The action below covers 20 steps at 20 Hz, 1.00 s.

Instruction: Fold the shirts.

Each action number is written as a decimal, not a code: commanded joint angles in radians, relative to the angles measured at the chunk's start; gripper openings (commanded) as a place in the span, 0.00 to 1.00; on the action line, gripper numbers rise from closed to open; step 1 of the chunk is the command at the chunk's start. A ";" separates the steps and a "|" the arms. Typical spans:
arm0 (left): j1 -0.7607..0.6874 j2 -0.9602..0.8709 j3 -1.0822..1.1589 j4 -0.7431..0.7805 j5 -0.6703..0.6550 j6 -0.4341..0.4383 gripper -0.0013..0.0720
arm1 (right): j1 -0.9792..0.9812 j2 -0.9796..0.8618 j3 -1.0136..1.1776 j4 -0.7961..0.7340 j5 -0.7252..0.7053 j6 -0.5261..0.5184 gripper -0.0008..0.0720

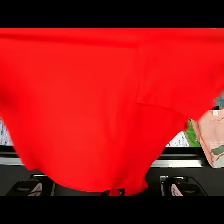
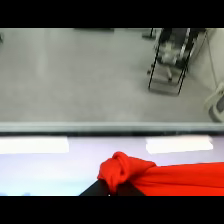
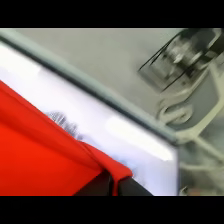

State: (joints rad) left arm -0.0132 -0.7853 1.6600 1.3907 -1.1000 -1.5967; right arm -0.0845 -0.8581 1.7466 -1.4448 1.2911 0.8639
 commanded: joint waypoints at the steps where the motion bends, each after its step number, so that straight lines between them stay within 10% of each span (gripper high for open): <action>1: -0.001 -0.143 -0.183 0.014 -0.058 0.014 0.06 | 0.006 -0.247 -0.021 -0.021 0.158 -0.001 0.04; 8: 0.002 -0.549 -0.348 0.016 0.207 0.024 0.06 | 0.095 -0.769 -0.024 0.123 -0.196 0.008 0.04; 20: 0.004 -0.995 -0.011 0.011 0.367 -0.013 0.06 | 0.094 -0.956 -0.024 0.166 -0.632 0.086 0.04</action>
State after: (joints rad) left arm -0.0109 -1.7100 1.5669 1.4029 -0.7921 -1.6043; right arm 0.0086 -1.7950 1.7226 -1.2827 0.7753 0.9443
